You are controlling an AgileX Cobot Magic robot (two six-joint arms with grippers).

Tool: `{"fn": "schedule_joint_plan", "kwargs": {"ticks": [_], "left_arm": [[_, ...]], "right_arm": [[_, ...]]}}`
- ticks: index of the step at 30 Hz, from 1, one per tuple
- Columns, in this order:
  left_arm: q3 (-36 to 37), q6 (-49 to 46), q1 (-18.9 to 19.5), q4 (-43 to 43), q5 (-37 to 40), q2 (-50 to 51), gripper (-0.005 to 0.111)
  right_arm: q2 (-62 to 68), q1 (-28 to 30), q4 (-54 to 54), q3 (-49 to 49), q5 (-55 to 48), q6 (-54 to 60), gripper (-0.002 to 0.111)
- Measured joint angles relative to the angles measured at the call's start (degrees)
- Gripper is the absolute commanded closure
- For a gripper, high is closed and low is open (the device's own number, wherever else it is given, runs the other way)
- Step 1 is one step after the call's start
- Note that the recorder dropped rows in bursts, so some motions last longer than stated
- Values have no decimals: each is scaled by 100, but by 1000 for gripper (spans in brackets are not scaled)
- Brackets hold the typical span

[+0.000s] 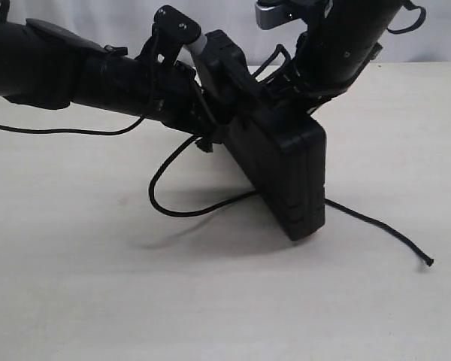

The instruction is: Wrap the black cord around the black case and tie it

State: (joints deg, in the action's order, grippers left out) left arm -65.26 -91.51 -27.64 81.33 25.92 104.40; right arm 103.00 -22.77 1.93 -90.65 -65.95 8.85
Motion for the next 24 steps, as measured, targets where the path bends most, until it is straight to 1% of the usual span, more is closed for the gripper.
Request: {"fn": "schedule_joint_plan", "kwargs": {"ticks": [2, 7, 9, 10, 11, 12, 14, 20, 24], "left_arm": [[0, 0, 14, 115, -15, 0, 107], [0, -75, 14, 280, 58, 0, 106], [0, -221, 14, 280, 58, -11, 101], [0, -277, 14, 280, 71, -21, 95], [-25, -366, 14, 280, 184, -44, 91], [-48, -408, 14, 280, 266, -56, 85], [-153, -475, 14, 280, 472, -68, 79], [-233, -524, 14, 268, 537, -76, 65], [-233, -535, 23, 260, 537, -76, 58]], "right_arm": [[0, 0, 208, 9, 53, 118, 104], [0, 0, 250, 9, 182, 160, 104], [0, 0, 260, 9, 250, 160, 104], [0, 0, 260, 9, 282, 160, 104], [0, 0, 272, 9, 344, 160, 104], [0, 0, 283, 9, 366, 160, 104], [0, 0, 337, 9, 379, 160, 104], [0, 0, 365, 9, 389, 211, 104], [0, 0, 365, 9, 389, 224, 104]]}}
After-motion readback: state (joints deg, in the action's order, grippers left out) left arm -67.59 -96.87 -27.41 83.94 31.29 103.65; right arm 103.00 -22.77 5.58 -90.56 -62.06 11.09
